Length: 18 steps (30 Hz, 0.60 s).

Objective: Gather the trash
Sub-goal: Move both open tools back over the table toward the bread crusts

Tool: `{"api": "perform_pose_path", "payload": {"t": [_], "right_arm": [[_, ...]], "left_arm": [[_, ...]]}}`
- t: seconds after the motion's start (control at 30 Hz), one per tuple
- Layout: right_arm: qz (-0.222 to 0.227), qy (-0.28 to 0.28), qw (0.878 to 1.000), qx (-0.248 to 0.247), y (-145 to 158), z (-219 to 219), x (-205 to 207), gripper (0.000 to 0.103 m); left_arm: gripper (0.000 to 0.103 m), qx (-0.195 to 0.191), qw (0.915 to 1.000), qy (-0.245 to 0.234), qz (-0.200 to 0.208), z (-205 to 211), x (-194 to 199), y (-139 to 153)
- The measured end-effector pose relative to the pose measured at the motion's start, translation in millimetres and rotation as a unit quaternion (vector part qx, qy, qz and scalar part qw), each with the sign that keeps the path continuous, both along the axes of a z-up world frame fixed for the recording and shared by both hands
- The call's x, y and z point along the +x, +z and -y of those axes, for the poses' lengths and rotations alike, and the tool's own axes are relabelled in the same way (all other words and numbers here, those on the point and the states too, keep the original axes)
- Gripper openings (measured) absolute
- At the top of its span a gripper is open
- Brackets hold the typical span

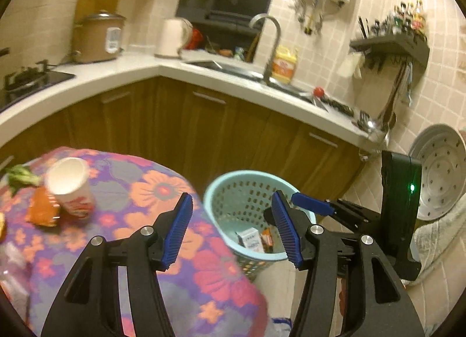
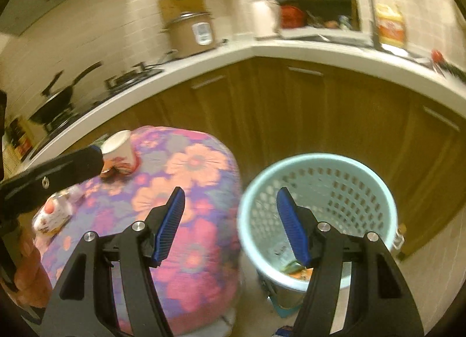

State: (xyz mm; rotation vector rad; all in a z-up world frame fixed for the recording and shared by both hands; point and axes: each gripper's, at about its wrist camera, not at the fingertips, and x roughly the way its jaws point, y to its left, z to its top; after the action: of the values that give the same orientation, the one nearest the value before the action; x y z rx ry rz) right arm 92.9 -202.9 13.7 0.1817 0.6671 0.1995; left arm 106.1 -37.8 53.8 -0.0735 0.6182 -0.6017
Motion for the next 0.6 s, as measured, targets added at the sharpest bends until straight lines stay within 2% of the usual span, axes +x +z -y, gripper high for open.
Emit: {"api": "perform_pose_path", "payload": {"t": [0.2,0.33,0.43,0.6], "right_arm": [[0.013,0.072,0.997,-0.024,14,-71,2,0.062],[0.020,0.135,0.990,-0.040,21,-132,9,0.062],[0.029,0.183,0.982,-0.049,25,-178,15,0.062],[0.048,0.251,0.965,-0.064,27,-253,30,0.062]], "left_arm": [[0.058,-0.013,0.9981,0.053,0.030,-67,-19,25],[0.059,-0.014,0.9935,0.102,0.047,-123,-33,37],[0.061,-0.007,0.9866,0.151,0.061,-173,-43,42],[0.065,-0.006,0.9750,0.213,0.063,-246,-49,38]]}}
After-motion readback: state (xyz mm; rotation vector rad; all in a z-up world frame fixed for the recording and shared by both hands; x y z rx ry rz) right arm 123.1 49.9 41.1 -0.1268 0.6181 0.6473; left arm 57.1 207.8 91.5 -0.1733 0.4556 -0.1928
